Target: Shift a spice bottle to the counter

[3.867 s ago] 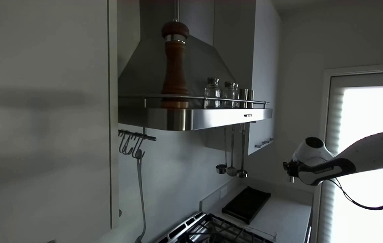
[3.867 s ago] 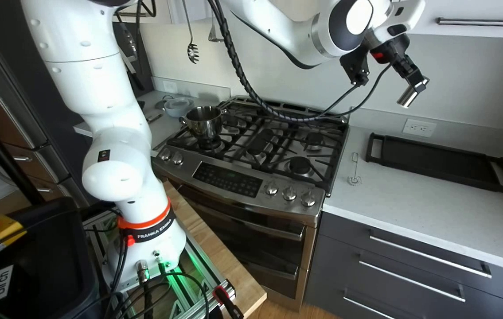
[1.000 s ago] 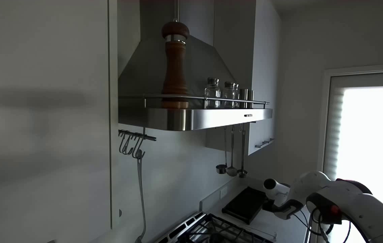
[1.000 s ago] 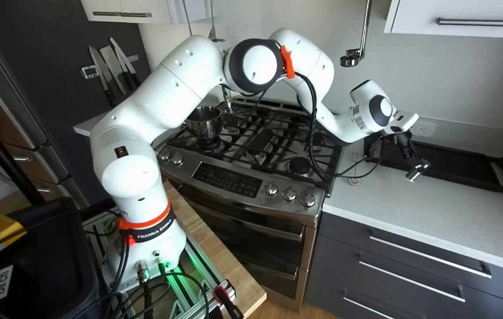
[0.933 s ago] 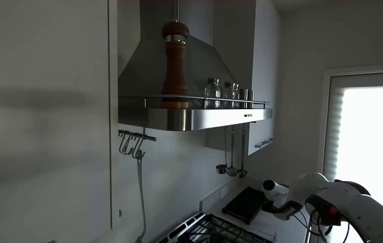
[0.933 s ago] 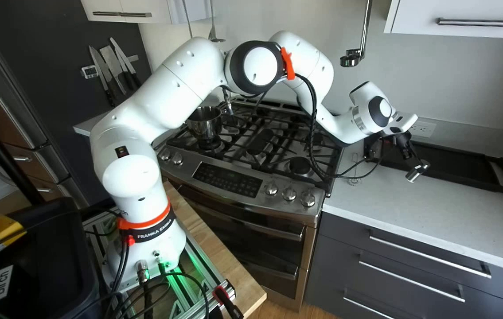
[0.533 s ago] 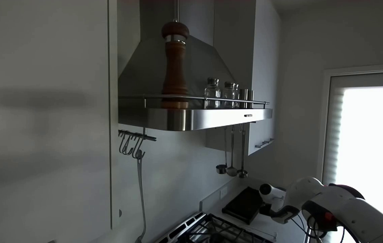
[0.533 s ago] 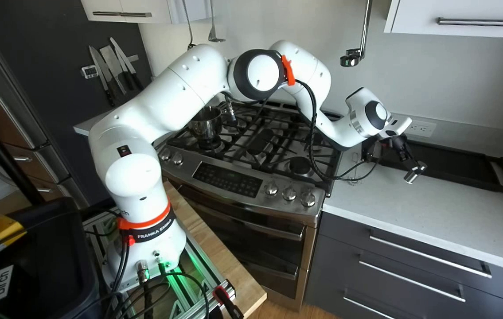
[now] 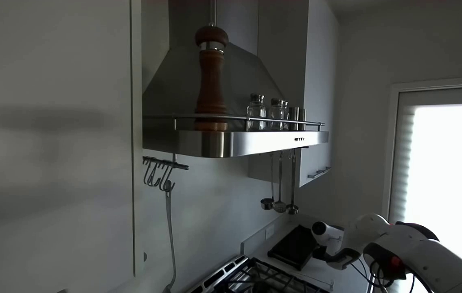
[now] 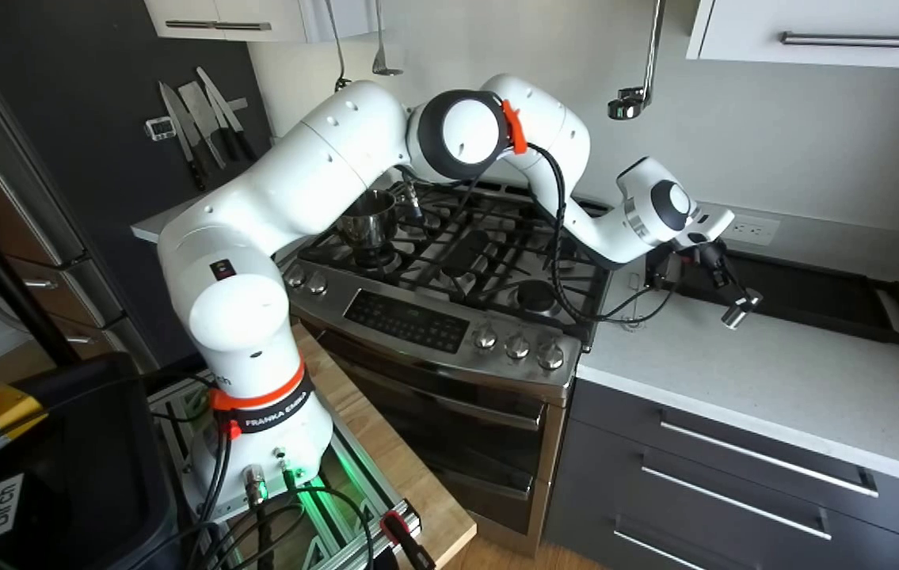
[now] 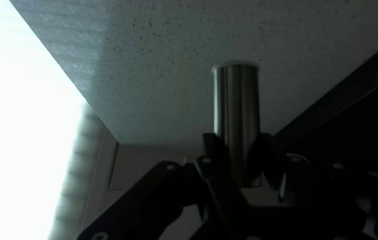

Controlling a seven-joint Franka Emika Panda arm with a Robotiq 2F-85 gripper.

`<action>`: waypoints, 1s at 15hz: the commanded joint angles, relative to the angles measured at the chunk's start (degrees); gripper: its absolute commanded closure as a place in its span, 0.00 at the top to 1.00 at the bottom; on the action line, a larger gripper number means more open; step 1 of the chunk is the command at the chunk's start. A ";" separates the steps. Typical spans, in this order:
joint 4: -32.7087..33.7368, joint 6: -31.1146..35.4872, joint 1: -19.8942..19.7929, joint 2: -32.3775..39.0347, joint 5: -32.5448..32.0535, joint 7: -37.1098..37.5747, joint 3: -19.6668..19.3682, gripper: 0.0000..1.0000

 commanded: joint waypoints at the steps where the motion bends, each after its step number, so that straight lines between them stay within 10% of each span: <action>1: -0.50 -1.24 1.59 0.79 0.13 3.37 -0.75 0.11; 15: 1.59 -1.36 6.04 5.75 3.11 9.20 -3.76 0.11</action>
